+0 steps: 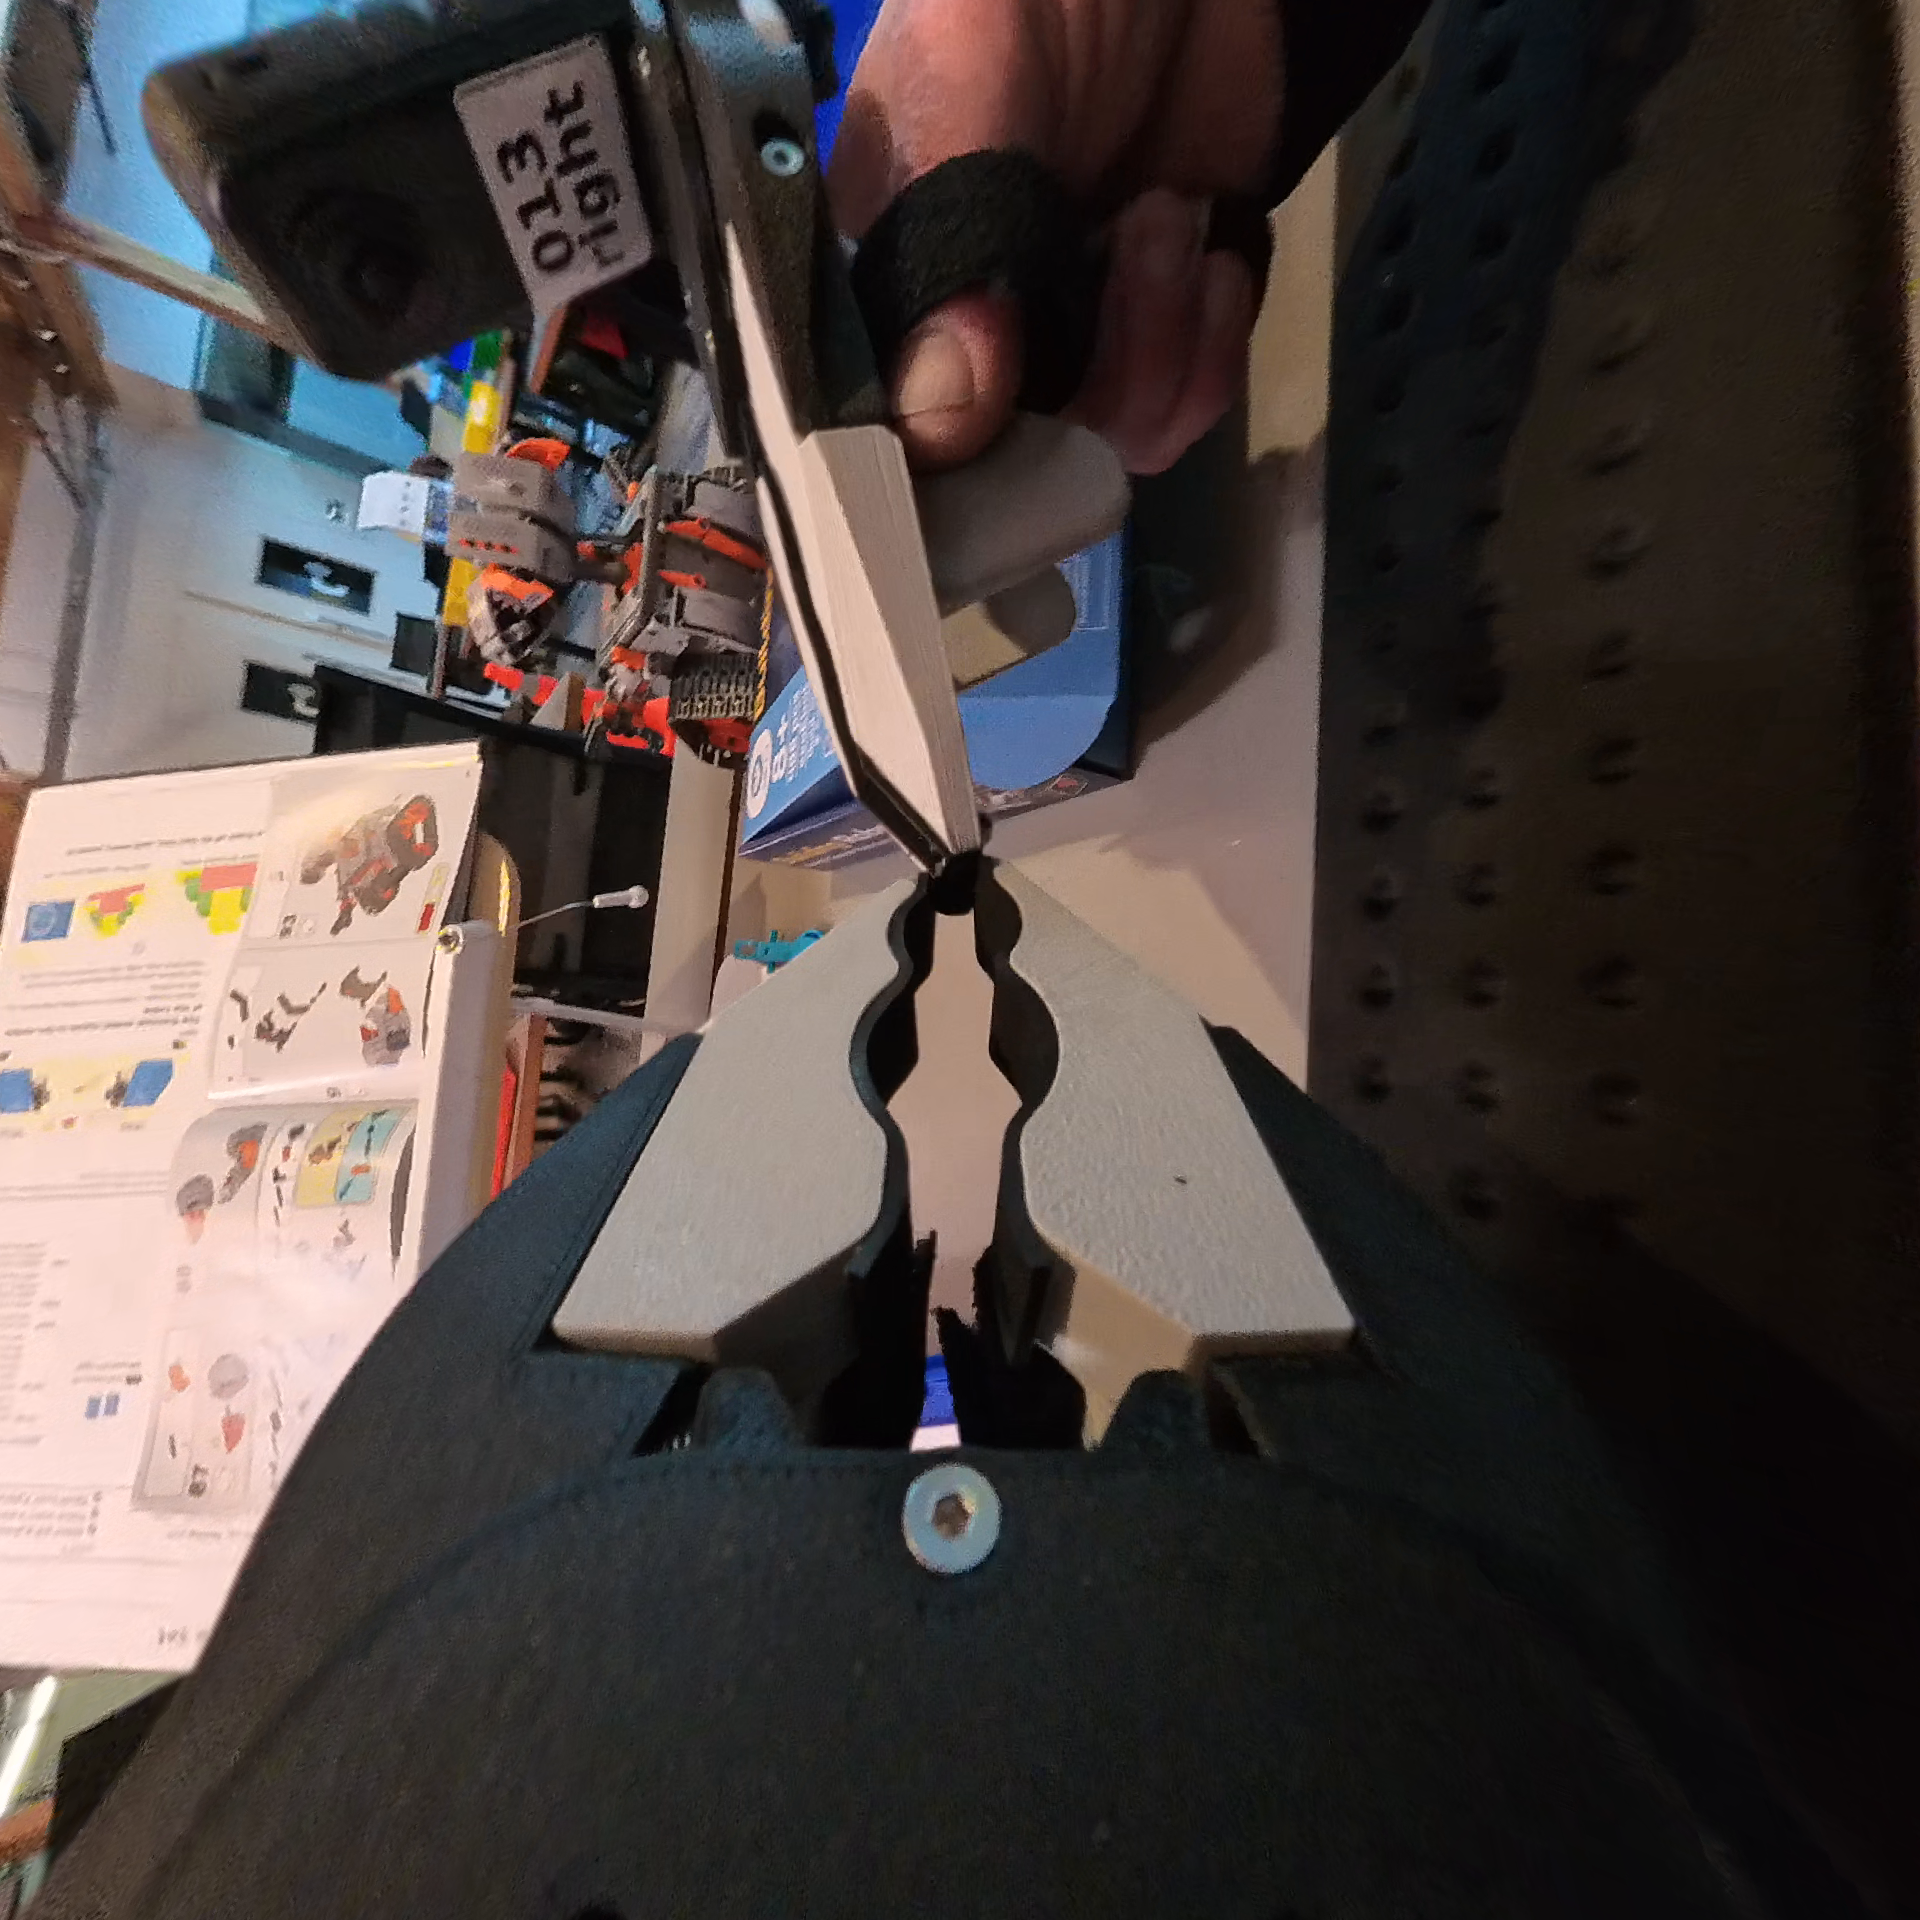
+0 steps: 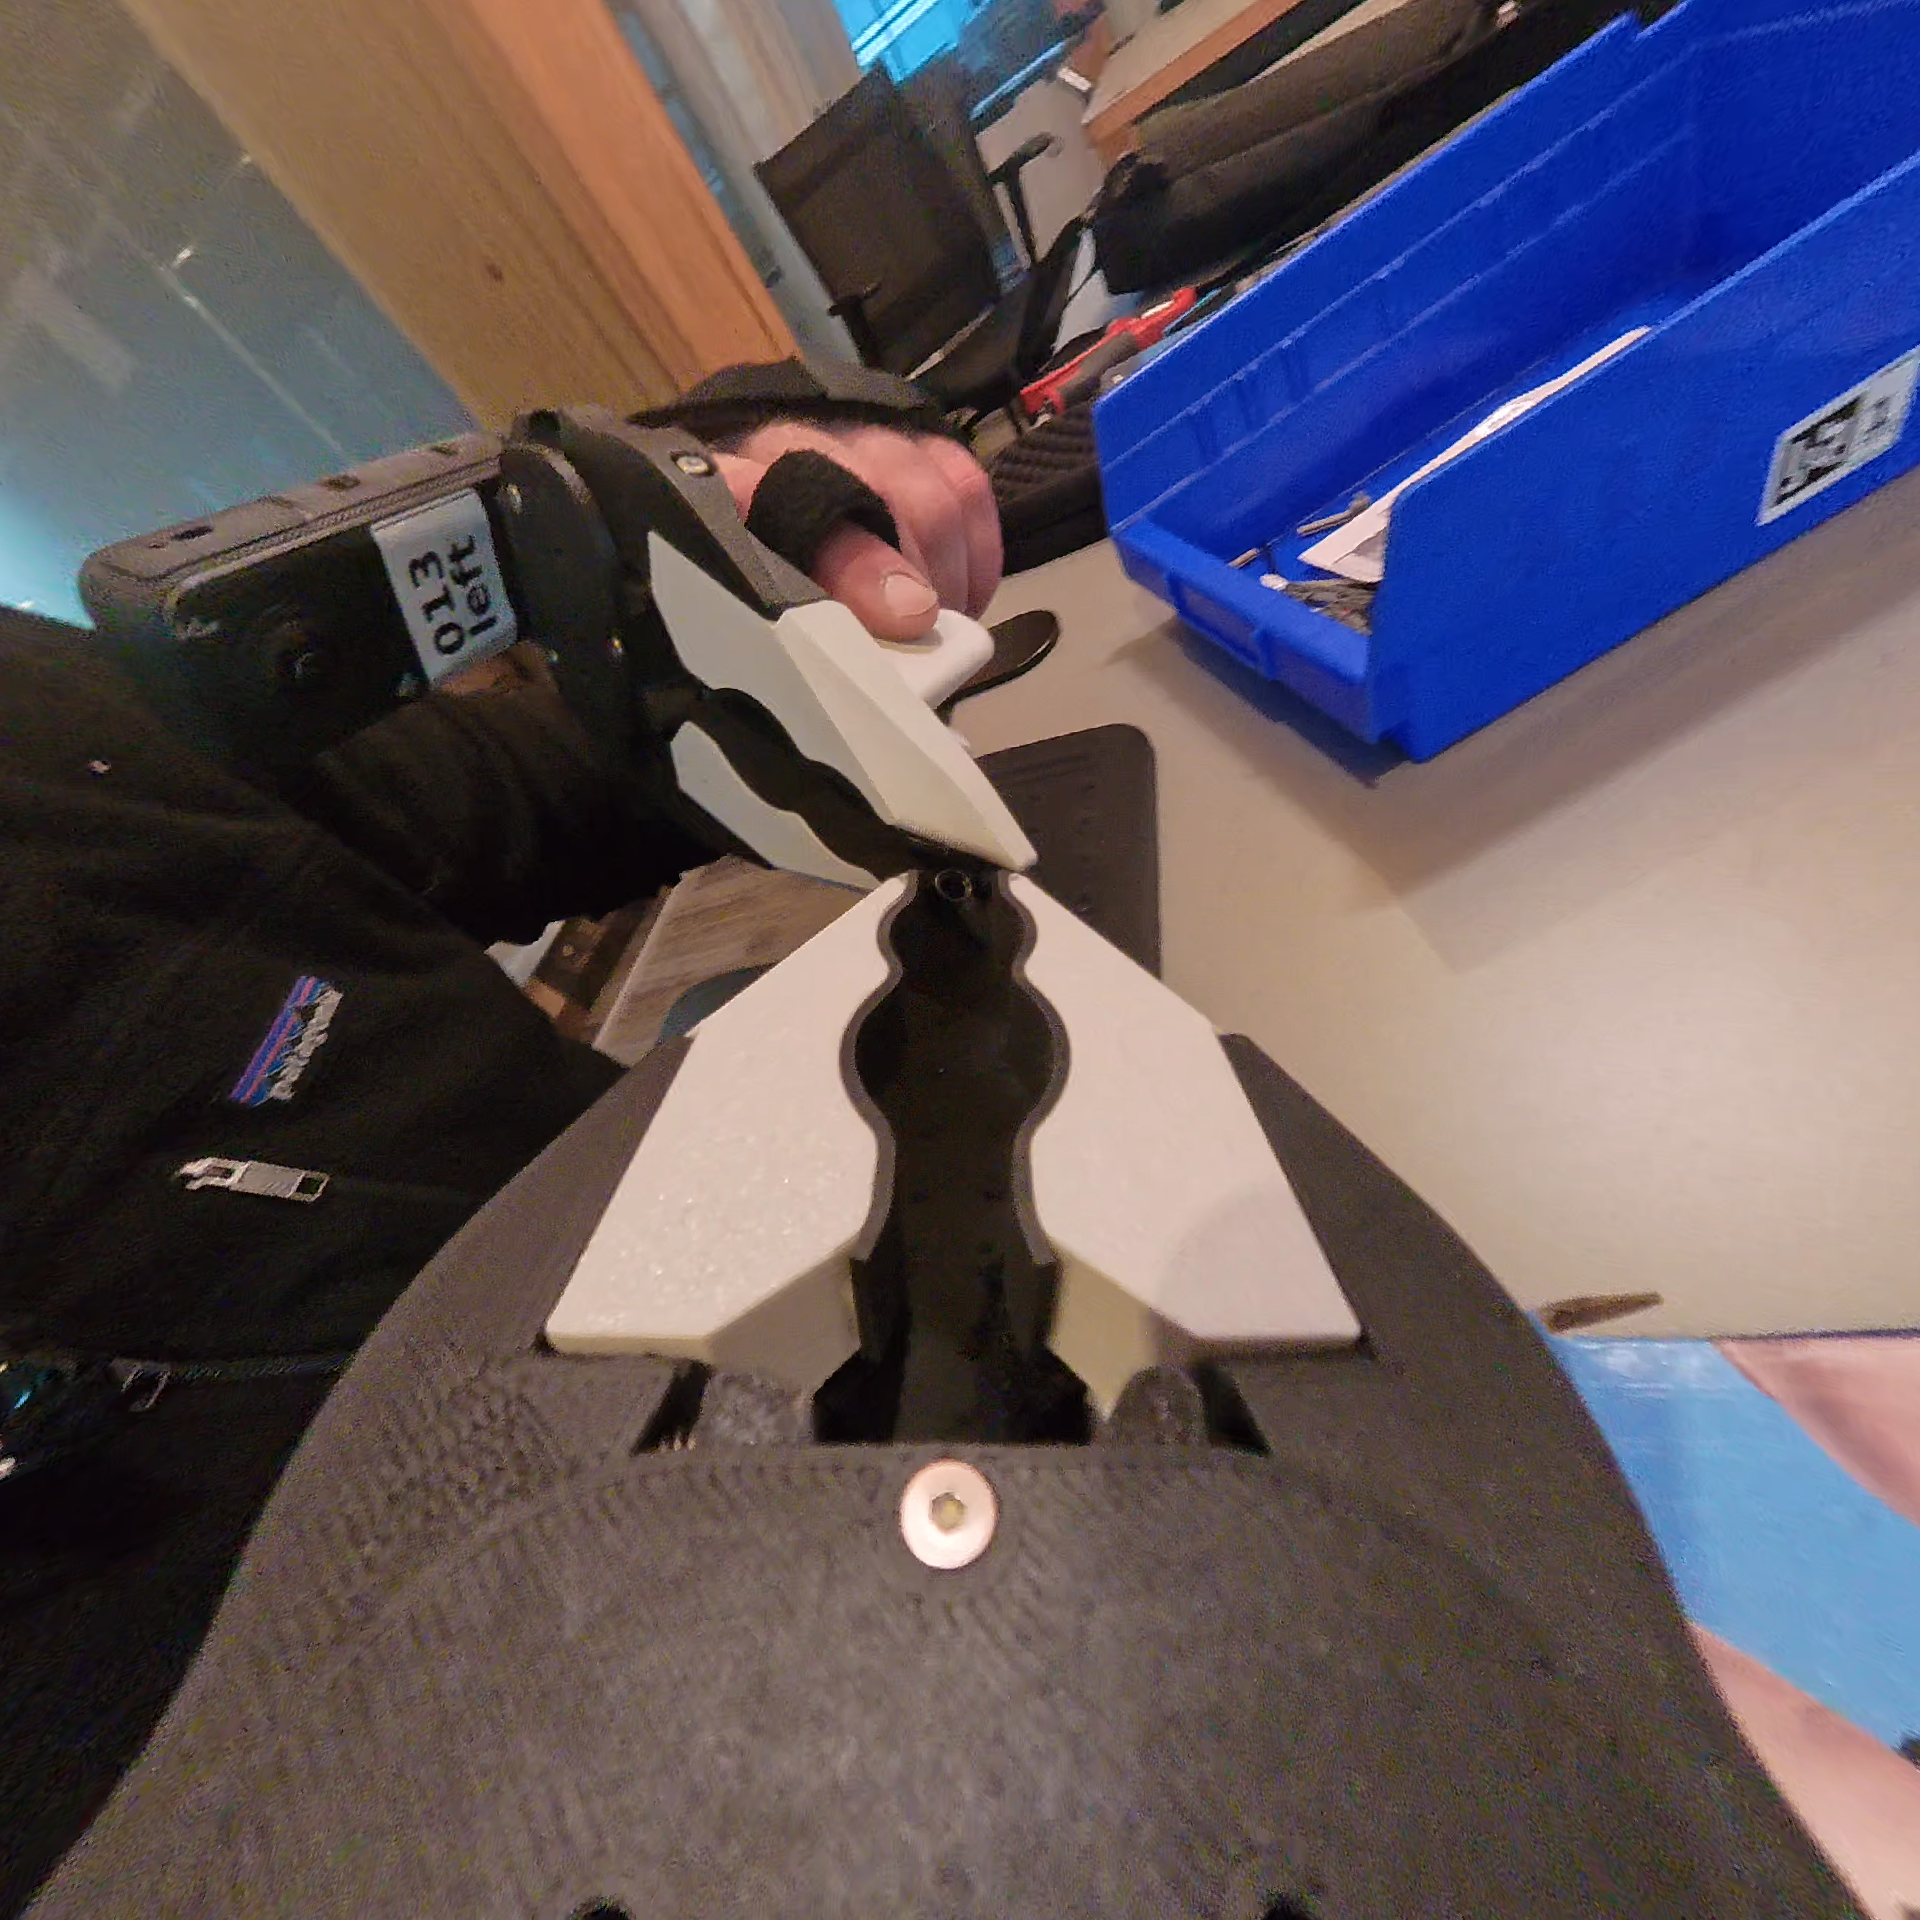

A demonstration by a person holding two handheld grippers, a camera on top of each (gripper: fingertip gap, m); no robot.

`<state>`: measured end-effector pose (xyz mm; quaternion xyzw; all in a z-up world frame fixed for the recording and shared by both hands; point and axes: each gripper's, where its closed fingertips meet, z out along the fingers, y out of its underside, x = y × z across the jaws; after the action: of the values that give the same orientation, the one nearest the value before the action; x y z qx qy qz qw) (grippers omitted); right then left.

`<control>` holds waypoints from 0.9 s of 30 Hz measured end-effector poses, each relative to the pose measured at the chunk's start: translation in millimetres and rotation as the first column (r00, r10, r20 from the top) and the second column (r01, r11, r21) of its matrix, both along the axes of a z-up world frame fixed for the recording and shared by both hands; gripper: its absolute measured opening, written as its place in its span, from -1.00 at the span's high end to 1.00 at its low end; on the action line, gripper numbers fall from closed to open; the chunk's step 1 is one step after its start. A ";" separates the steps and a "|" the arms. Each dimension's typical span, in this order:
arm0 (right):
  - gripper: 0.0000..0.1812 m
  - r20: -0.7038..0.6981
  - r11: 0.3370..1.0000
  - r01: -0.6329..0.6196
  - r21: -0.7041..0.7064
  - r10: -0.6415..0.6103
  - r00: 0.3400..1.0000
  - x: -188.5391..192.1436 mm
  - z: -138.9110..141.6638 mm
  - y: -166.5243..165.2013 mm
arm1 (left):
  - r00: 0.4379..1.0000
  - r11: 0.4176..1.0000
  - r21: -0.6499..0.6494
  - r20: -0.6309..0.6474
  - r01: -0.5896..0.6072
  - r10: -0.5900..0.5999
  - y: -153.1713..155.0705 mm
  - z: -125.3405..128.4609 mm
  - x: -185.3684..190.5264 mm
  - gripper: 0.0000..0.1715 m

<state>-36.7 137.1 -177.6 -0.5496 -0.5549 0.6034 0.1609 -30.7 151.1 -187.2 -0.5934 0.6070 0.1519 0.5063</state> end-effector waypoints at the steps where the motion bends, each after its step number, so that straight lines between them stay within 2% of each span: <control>1: 0.86 -0.003 0.999 0.035 0.014 -0.035 0.999 -1.9 0.2 4.9 | 1.000 1.000 0.002 0.015 -0.020 0.019 2.9 0.2 -2.0 0.95; 6: 0.79 -0.014 0.992 0.121 0.020 -0.121 0.993 -1.7 1.6 23.0 | 0.993 0.992 0.053 0.055 -0.112 0.109 13.5 8.5 -22.7 0.95; 8: 0.82 -0.036 0.987 0.151 0.063 -0.149 0.988 0.1 6.6 27.6 | 0.984 0.982 0.066 0.028 -0.178 0.176 17.9 11.7 -43.4 0.96; 11: 0.90 -0.084 0.971 0.193 0.144 -0.182 0.980 6.9 16.7 33.6 | 0.947 0.943 0.080 0.031 -0.322 0.321 23.5 30.9 -99.7 0.96; 13: 0.93 -0.098 0.957 0.216 0.196 -0.200 0.975 13.5 18.5 37.4 | 0.874 0.873 -0.027 -0.007 -0.486 0.486 28.0 26.3 -156.0 0.95; 14: 0.93 -0.096 0.949 0.227 0.220 -0.210 0.973 16.6 17.8 39.3 | 0.852 0.852 0.001 -0.014 -0.523 0.523 30.3 30.3 -179.4 0.94; 15: 0.92 -0.098 0.944 0.231 0.235 -0.213 0.972 19.8 17.7 40.0 | 0.825 0.825 -0.051 0.009 -0.563 0.564 32.2 26.7 -199.5 0.94; 16: 0.92 -0.105 0.942 0.231 0.244 -0.211 0.972 23.3 18.7 39.9 | 0.775 0.769 -0.134 0.007 -0.625 0.631 33.2 17.9 -221.5 0.89; 17: 0.91 -0.114 0.937 0.238 0.254 -0.215 0.970 27.1 20.1 40.8 | 0.728 0.723 -0.109 0.000 -0.682 0.686 37.5 19.7 -241.5 0.59; 18: 0.90 -0.121 0.930 0.250 0.271 -0.225 0.967 31.5 20.7 42.8 | 0.722 0.720 -0.075 0.007 -0.690 0.692 41.7 24.9 -246.9 0.43; 21: 0.91 -0.148 0.910 0.278 0.309 -0.243 0.959 46.0 23.5 48.8 | 0.752 0.752 -0.107 0.048 -0.651 0.658 61.8 38.9 -215.7 0.32; 23: 0.92 -0.167 0.903 0.292 0.314 -0.250 0.954 55.6 25.1 52.3 | 0.795 0.791 -0.151 0.050 -0.592 0.604 83.0 45.1 -171.6 0.42; 25: 0.94 -0.191 0.898 0.314 0.309 -0.264 0.945 64.5 27.3 56.4 | 0.830 0.811 -0.284 0.080 -0.512 0.552 110.0 38.2 -116.7 0.49; 27: 0.95 -0.212 0.897 0.330 0.294 -0.276 0.938 71.9 29.9 59.2 | 0.831 0.785 -0.401 0.094 -0.473 0.549 145.6 23.4 -75.6 0.49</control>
<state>35.1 196.3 -147.7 -0.5436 -0.5389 0.5143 0.3867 -106.3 296.7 -163.8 -0.8309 0.3843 0.1079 0.3877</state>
